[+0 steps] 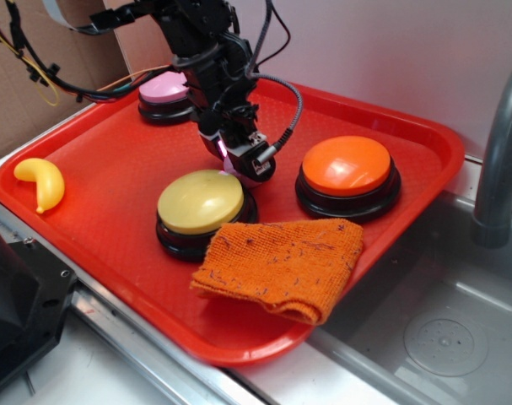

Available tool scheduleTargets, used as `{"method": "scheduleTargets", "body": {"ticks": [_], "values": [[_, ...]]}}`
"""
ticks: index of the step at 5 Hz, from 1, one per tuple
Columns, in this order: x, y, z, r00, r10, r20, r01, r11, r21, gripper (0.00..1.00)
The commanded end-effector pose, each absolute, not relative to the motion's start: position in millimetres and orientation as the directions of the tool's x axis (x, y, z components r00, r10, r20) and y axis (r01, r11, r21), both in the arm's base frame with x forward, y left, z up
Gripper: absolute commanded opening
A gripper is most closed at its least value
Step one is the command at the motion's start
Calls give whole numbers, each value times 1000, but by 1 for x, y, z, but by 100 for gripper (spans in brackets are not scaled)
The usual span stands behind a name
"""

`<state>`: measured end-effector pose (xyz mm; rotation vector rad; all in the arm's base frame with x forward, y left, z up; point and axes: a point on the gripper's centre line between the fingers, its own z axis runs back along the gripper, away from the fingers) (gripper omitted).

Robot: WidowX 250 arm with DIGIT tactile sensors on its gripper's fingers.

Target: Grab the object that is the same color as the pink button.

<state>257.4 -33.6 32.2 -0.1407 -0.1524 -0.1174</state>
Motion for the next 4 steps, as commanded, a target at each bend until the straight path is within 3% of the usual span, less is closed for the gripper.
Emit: {"method": "scheduleTargets", "body": {"ticks": [1, 3, 4], "values": [[256, -18, 77, 984, -100, 148, 111, 992, -64, 0], [228, 11, 158, 994, -53, 91, 48, 997, 56, 0], [206, 22, 183, 995, -20, 94, 13, 997, 70, 0]]}}
